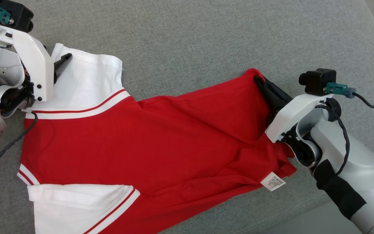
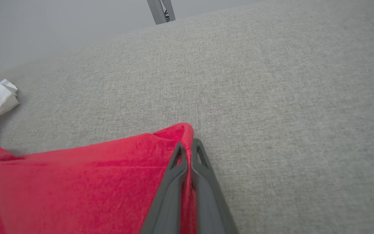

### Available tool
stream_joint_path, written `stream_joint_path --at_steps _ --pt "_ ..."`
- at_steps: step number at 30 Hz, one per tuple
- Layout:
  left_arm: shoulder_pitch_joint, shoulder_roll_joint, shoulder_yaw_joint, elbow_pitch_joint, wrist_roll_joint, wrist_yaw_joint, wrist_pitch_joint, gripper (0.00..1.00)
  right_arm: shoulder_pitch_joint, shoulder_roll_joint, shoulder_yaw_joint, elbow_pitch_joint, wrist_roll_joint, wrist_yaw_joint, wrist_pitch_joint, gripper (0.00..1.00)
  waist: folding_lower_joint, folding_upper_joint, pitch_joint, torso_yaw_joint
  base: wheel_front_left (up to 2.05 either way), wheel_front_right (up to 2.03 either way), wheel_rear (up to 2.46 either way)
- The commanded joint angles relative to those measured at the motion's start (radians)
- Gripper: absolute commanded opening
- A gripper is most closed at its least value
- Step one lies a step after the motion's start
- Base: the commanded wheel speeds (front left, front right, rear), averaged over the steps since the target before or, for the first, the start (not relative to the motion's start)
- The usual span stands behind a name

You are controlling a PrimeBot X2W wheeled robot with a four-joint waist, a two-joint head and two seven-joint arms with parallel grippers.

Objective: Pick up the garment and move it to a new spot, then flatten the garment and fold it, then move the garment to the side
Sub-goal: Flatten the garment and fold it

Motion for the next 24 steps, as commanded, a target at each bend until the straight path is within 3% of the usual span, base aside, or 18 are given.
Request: stream_joint_path --at_steps 1,2,3,16,24 --pt "-0.02 0.003 -0.007 0.006 -0.011 -0.001 -0.006 0.7 -0.013 -0.003 0.007 0.003 0.007 0.0 -0.013 0.0 0.0 0.0 0.0 -0.002 0.0 0.0 0.0" --pt "-0.021 0.001 -0.017 0.011 -0.018 -0.001 -0.007 0.14 -0.016 -0.004 0.013 0.007 0.012 0.0 -0.019 0.0 0.0 0.0 -0.001 -0.003 0.0 0.0 0.0" --pt "-0.021 -0.002 -0.026 0.015 -0.027 -0.001 -0.009 0.0 -0.017 -0.006 0.017 0.011 0.017 0.0 -0.023 0.0 0.0 0.0 -0.004 -0.002 0.0 0.0 0.0" --pt "0.01 0.001 -0.092 -0.084 -0.225 -0.001 -0.096 0.0 0.056 -0.089 0.019 0.075 0.102 0.0 -0.071 0.0 0.0 0.0 -0.148 0.102 0.0 0.0 0.0" --pt "0.115 0.088 -0.144 -0.329 -0.444 -0.001 -0.056 0.0 0.135 -0.146 0.012 0.103 0.173 0.0 -0.051 0.0 0.0 0.0 -0.262 0.202 0.0 0.0 0.0"
